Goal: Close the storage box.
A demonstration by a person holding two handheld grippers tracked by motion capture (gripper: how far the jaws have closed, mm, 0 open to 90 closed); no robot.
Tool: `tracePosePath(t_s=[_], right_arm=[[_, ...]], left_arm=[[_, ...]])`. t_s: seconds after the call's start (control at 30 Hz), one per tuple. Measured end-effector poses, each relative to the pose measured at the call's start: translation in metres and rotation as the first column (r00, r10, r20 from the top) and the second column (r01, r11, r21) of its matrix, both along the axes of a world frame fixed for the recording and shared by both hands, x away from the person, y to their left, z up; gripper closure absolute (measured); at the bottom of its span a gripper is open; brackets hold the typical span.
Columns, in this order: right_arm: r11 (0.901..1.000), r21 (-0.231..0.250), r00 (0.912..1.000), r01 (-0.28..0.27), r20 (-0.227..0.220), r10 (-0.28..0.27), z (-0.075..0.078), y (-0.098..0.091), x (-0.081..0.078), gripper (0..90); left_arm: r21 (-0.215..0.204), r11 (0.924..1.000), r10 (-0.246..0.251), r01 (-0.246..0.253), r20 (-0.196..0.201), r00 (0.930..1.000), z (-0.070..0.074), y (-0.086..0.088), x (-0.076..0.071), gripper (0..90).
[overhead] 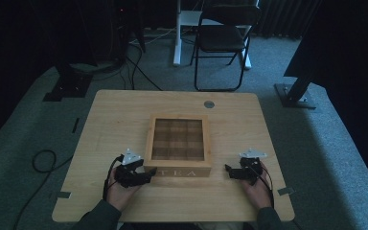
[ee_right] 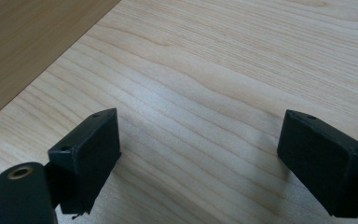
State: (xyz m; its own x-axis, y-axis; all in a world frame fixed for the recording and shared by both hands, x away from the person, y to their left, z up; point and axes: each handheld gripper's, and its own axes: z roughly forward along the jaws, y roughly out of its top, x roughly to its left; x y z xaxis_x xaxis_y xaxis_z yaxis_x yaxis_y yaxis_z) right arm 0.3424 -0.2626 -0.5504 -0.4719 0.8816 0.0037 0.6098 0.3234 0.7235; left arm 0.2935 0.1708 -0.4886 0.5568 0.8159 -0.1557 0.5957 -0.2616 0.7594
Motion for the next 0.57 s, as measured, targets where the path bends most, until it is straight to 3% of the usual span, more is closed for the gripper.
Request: tracePosePath(t_s=[0.57], right_arm=[[1.0000, 0.001, 1.0000, 0.004, 0.001, -0.004, 0.000, 0.000, 0.000, 12.6]], left_arm=[[-0.063, 0.9941, 0.091, -0.088, 0.038, 0.9951, 0.010, 0.026, 0.002, 31.6]])
